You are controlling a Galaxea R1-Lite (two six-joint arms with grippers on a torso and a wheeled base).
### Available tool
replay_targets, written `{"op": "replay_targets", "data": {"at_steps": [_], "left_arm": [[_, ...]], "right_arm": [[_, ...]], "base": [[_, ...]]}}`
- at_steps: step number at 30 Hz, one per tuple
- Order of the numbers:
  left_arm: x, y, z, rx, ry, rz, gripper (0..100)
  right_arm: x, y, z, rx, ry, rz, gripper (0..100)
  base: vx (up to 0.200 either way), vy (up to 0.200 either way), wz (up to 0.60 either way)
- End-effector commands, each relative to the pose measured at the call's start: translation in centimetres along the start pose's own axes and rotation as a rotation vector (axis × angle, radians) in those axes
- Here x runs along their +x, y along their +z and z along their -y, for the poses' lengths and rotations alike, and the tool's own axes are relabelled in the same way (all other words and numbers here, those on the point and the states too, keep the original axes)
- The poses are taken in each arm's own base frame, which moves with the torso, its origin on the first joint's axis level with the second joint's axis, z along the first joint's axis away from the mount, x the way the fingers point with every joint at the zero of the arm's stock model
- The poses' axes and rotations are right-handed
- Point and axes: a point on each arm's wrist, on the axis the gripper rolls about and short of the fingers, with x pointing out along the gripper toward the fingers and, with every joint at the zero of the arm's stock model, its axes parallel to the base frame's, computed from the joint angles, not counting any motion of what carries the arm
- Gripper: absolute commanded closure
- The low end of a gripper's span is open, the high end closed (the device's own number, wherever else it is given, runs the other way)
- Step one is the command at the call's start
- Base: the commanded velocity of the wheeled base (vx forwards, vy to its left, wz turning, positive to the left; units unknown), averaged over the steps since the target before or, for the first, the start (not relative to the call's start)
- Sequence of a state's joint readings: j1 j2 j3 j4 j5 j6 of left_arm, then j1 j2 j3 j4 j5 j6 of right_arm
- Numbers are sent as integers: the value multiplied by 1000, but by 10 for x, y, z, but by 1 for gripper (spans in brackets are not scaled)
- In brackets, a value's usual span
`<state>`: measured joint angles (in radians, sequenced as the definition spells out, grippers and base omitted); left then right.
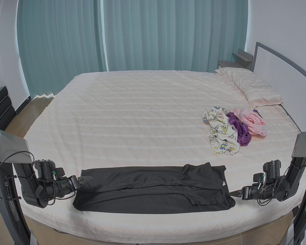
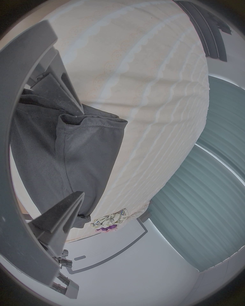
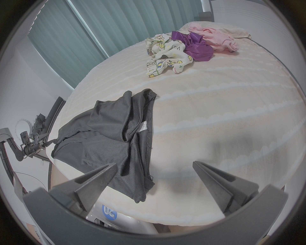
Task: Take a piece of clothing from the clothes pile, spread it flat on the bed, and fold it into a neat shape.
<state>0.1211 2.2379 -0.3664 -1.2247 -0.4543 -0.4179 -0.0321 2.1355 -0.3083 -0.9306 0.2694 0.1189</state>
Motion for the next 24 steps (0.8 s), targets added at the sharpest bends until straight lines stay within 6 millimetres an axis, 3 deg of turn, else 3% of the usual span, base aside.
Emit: {"op": "replay_targets", "data": {"at_steps": [1,24], "left_arm": [[5,-3,-4,-8,7,-15,0],[26,-9,-24,41,39,-42,0]], "right_arm": [[1,-2,-1,-2,2,-8,0],[7,-6,0,-2,-2,-34,0]], "base": [[0,0,0],[0,0,0]]}}
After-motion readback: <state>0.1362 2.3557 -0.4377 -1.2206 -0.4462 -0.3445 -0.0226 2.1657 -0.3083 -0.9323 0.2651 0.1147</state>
